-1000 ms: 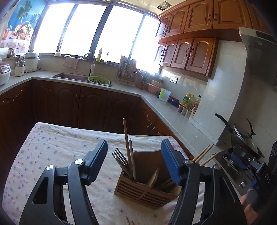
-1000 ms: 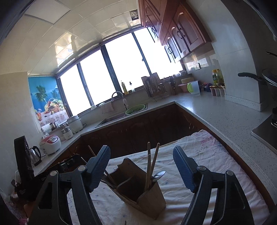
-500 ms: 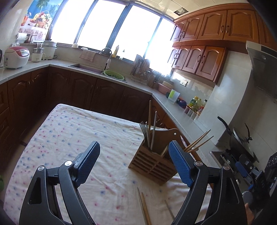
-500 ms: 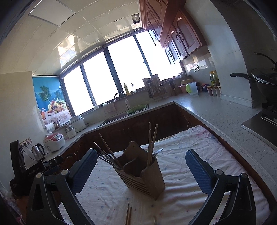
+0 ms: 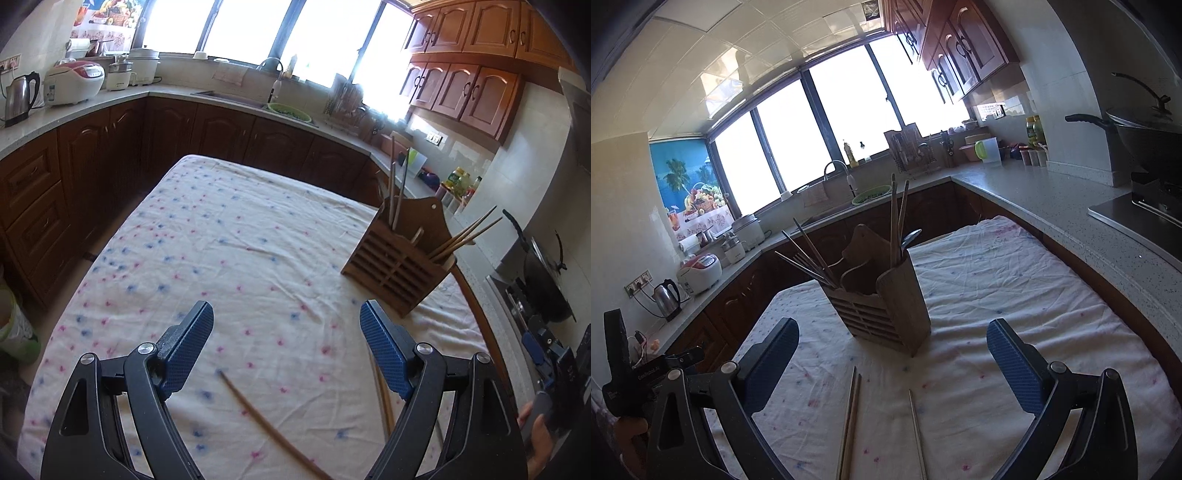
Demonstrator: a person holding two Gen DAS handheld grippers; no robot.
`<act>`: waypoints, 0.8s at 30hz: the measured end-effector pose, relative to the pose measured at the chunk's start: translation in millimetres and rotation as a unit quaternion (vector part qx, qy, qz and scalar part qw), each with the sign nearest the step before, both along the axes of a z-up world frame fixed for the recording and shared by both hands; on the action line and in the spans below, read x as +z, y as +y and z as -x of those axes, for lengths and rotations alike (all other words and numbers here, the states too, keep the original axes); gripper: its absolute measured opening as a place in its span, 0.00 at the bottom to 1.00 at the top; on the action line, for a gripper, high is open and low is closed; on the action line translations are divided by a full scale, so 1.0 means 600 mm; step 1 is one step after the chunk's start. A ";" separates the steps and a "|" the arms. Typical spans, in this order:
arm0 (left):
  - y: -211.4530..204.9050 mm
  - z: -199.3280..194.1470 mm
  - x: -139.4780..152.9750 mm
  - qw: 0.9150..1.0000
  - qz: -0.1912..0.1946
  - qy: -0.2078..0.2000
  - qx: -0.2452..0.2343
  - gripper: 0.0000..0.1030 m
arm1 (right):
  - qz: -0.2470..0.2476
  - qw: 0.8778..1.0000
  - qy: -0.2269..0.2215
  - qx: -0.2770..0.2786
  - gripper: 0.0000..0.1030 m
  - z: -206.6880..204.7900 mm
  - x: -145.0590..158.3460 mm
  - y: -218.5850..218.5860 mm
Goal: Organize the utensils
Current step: 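Move both open tools back down to the remaining chopsticks on the cloth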
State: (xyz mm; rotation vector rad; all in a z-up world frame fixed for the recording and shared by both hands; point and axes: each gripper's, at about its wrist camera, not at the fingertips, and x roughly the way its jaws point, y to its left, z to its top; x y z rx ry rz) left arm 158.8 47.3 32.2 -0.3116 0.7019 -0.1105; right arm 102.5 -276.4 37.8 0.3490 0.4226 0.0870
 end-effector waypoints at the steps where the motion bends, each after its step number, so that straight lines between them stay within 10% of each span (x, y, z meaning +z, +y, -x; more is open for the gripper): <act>1: 0.003 0.003 -0.010 1.000 -0.004 0.010 0.002 0.81 | 0.000 1.000 0.007 0.002 1.00 0.001 -0.009 0.002; 12: 0.021 0.006 -0.104 0.994 -0.026 0.110 0.012 0.80 | 0.023 0.996 0.076 0.026 0.99 -0.002 -0.079 0.028; 19: -0.019 -0.018 -0.154 0.982 -0.037 0.181 -0.033 0.35 | 0.035 0.995 0.092 0.033 0.92 -0.002 -0.089 0.035; 24: -0.048 -0.035 -0.158 0.983 -0.060 0.164 -0.051 0.30 | 0.032 0.993 0.106 0.033 0.83 -0.006 -0.098 0.033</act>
